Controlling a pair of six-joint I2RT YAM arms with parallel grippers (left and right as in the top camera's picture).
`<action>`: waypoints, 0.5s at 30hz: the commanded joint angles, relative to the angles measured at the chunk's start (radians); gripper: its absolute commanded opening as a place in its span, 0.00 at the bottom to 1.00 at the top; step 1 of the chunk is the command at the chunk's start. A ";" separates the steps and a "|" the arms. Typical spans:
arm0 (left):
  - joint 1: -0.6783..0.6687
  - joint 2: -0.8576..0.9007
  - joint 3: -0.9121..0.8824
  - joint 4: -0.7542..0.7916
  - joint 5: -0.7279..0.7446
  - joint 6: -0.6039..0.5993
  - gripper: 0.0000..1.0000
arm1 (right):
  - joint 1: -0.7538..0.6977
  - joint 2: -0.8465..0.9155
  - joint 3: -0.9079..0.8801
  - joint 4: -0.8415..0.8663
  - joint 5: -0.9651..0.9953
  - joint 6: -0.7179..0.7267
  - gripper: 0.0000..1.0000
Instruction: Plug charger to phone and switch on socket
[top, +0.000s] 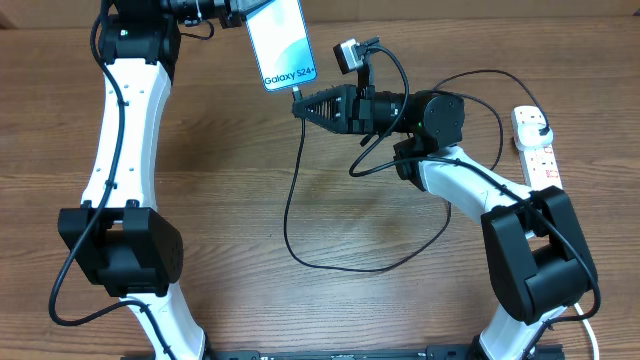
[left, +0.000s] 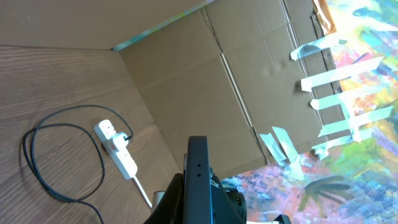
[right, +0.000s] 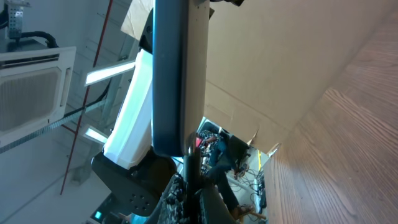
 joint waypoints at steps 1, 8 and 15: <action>-0.014 -0.016 0.009 0.003 0.023 0.026 0.04 | -0.004 -0.002 0.005 0.010 0.037 0.008 0.04; -0.014 -0.016 0.009 -0.014 0.022 0.026 0.04 | -0.004 -0.002 0.005 0.010 0.047 0.008 0.04; -0.016 -0.016 0.009 -0.050 0.013 0.036 0.04 | -0.004 -0.002 0.005 0.010 0.048 -0.004 0.04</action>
